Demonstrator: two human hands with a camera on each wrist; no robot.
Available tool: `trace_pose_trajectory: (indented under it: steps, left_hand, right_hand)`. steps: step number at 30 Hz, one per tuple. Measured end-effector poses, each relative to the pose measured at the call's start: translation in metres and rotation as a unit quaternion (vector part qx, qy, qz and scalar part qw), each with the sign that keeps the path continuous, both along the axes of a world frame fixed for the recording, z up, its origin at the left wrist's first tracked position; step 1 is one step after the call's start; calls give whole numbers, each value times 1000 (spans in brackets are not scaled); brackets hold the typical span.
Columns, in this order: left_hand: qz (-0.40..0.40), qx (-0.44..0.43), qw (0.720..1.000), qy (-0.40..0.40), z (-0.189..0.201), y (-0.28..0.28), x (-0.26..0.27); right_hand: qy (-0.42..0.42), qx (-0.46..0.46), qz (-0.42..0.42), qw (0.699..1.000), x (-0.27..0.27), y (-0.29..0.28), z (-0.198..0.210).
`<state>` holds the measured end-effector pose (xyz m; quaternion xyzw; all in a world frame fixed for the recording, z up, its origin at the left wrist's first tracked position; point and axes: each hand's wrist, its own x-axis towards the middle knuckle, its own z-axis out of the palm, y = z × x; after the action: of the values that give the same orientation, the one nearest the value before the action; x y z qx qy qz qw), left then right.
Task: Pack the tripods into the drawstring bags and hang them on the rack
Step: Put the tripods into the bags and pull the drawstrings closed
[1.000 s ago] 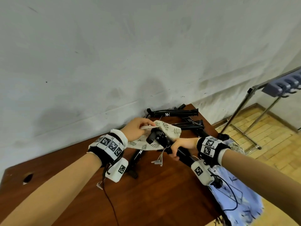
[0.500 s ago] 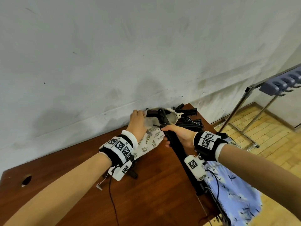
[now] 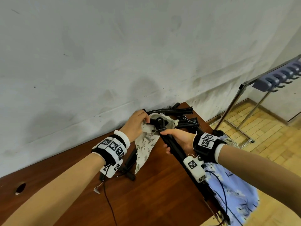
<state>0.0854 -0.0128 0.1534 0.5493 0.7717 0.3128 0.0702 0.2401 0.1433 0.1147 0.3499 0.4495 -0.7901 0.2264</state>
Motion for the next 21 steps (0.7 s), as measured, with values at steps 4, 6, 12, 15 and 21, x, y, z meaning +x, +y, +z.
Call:
trace_pose_trajectory:
  steps: [4, 6, 12, 15, 21]
  left_hand:
    - [-191, -42, 979, 52, 10, 6, 19]
    - [-237, -77, 963, 98, 8, 8, 30]
    - [-102, -89, 989, 61, 2, 3, 4]
    - [-58, -159, 978, 119, 3, -2, -2]
    - [-96, -186, 964, 161, 11, 7, 10]
  right_hand:
    - [-2, -44, 60, 997, -2, -12, -8]
    - [8, -67, 76, 995, -1, -15, -11]
    - [67, -66, 37, 995, 6, 3, -11]
    - [58, -69, 9, 996, 6, 10, -9]
    - [24, -64, 78, 995, 3, -1, -20]
